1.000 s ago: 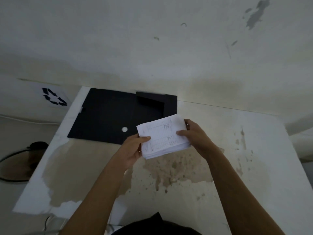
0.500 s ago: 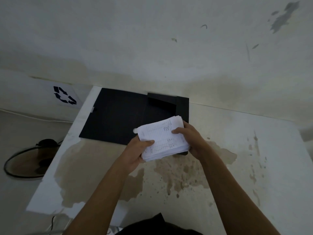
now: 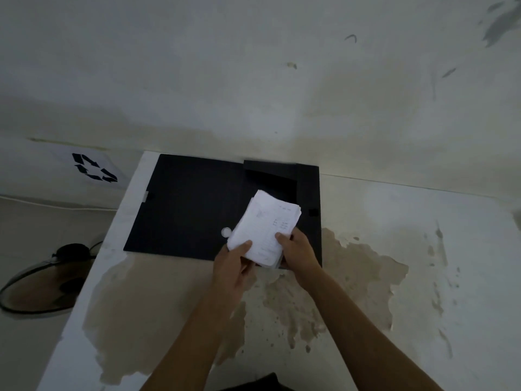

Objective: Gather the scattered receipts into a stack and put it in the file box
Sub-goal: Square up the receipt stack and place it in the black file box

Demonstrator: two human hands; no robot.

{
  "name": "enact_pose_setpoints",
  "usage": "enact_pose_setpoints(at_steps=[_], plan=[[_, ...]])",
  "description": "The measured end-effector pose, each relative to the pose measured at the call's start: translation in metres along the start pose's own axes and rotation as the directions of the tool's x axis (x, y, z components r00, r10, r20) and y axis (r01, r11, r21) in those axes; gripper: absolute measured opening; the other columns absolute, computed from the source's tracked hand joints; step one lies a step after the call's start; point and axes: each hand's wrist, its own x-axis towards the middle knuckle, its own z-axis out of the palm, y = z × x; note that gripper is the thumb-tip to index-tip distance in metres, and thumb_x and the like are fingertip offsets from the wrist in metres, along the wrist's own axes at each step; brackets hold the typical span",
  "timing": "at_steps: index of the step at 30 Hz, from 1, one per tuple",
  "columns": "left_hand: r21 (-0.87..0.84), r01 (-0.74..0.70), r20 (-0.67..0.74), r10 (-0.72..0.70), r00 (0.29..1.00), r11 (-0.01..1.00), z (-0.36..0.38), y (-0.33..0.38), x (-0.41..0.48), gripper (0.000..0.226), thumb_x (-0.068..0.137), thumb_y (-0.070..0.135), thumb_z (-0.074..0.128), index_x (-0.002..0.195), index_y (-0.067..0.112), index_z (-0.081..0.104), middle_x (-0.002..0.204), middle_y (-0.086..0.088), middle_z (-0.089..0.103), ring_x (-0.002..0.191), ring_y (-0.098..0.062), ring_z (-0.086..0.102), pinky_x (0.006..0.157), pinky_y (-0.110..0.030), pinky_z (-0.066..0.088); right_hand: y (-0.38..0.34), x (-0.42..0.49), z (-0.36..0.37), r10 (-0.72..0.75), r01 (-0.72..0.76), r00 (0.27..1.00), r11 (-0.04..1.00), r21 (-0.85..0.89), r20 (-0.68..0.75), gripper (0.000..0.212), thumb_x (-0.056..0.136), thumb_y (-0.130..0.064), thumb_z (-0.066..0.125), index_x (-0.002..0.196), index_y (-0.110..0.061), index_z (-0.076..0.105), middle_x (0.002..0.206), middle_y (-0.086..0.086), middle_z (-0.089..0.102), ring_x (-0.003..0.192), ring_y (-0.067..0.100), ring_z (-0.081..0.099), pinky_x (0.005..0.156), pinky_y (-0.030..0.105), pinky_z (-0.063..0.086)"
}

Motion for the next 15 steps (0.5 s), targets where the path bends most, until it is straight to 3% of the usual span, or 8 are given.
enact_pose_setpoints(at_steps=[3, 8, 12, 15], plan=[[0.167, 0.047, -0.152, -0.022, 0.988, 0.985, -0.016, 0.008, 0.022, 0.030, 0.084, 0.009, 0.072, 0.112, 0.011, 0.064, 0.104, -0.009, 0.073, 0.092, -0.020, 0.070, 0.066, -0.029, 0.056, -0.003, 0.027, 0.001, -0.063, 0.046, 0.996, 0.970, -0.239, -0.064, 0.033, 0.098, -0.018, 0.056, 0.130, -0.012, 0.054, 0.129, 0.004, 0.061, 0.113, 0.020, 0.059, 0.091, 0.035, 0.052], [0.356, 0.037, -0.164, 0.024, 0.986, 0.934, -0.009, 0.023, 0.063, 0.023, 0.087, 0.004, 0.067, 0.107, 0.013, 0.064, 0.101, -0.007, 0.071, 0.091, -0.017, 0.070, 0.066, -0.026, 0.055, -0.023, 0.080, 0.014, -0.159, 0.093, 0.976, 0.920, -0.381, -0.146, 0.012, 0.095, -0.017, 0.058, 0.105, -0.020, 0.052, 0.103, -0.004, 0.060, 0.076, 0.000, 0.053, 0.057, 0.015, 0.040], [0.524, -0.002, -0.099, 0.064, 0.993, 0.852, 0.000, 0.037, 0.090, 0.030, 0.089, 0.001, 0.061, 0.117, 0.012, 0.062, 0.119, -0.015, 0.066, 0.108, -0.030, 0.065, 0.080, -0.035, 0.055, -0.028, 0.116, 0.025, -0.162, 0.058, 0.969, 0.881, -0.469, -0.185, 0.017, 0.096, -0.015, 0.056, 0.113, -0.014, 0.052, 0.100, -0.002, 0.056, 0.074, 0.005, 0.053, 0.050, 0.017, 0.037], [0.636, -0.039, -0.016, 0.064, 0.998, 0.771, -0.003, 0.039, 0.097, 0.042, 0.090, 0.002, 0.060, 0.131, 0.010, 0.054, 0.131, -0.013, 0.060, 0.116, -0.031, 0.061, 0.078, -0.032, 0.053, -0.022, 0.128, 0.030, -0.141, 0.016, 0.971, 0.845, -0.534, -0.193, 0.016, 0.096, -0.014, 0.054, 0.112, -0.013, 0.050, 0.099, 0.001, 0.056, 0.077, 0.015, 0.056, 0.048, 0.021, 0.039]])
